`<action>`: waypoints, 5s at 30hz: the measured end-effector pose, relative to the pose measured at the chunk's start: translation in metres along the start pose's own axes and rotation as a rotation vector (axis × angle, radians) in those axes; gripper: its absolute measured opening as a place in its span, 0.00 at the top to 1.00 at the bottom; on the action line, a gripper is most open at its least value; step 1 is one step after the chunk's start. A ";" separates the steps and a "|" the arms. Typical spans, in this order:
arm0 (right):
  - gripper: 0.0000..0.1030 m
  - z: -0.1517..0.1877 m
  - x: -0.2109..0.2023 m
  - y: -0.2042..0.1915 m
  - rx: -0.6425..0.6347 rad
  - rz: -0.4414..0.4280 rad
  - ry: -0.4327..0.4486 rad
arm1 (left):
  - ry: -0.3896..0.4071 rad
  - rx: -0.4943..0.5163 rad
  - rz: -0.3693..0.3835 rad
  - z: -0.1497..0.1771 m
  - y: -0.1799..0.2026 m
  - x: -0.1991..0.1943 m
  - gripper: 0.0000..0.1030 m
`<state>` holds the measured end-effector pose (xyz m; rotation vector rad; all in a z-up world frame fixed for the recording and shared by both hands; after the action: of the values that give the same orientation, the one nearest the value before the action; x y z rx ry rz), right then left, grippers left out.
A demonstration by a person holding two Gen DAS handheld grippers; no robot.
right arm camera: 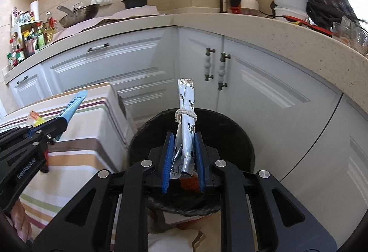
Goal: Collect trash
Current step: 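Carry the foil item and blue tube over the bin and release both, then move both open grippers from the bin back over the table, then grasp the red spray can with the right gripper while the left gripper grasps the white tube, then carry the red spray can and white tube over the black bin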
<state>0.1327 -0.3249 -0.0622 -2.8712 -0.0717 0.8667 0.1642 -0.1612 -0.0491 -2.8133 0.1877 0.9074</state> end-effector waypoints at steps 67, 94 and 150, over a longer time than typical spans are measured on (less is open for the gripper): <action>0.53 0.041 0.042 -0.210 -0.227 -0.338 -0.153 | -0.094 -0.237 -0.364 0.089 -0.209 -0.039 0.44; 0.77 0.056 0.075 -0.233 -0.245 -0.384 -0.332 | -0.142 -0.269 -0.341 0.105 -0.222 -0.034 0.40; 0.77 0.021 0.017 -0.131 -0.100 -0.278 -0.149 | -0.043 -0.203 -0.215 0.062 -0.152 -0.050 0.94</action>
<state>0.1343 -0.1911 -0.0694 -2.7854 -0.5300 1.0417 0.1155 0.0033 -0.0496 -2.9181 -0.2217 0.9849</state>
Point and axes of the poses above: each gripper's, at about its wrist camera, not at the fingertips, and x roughly the way its jaws point, y to its right, z to its underside, the point moved 5 cm from there along x, roughly the way its jaws point, and after that the axes turned 13 degrees about -z, right-handed, at the moved point
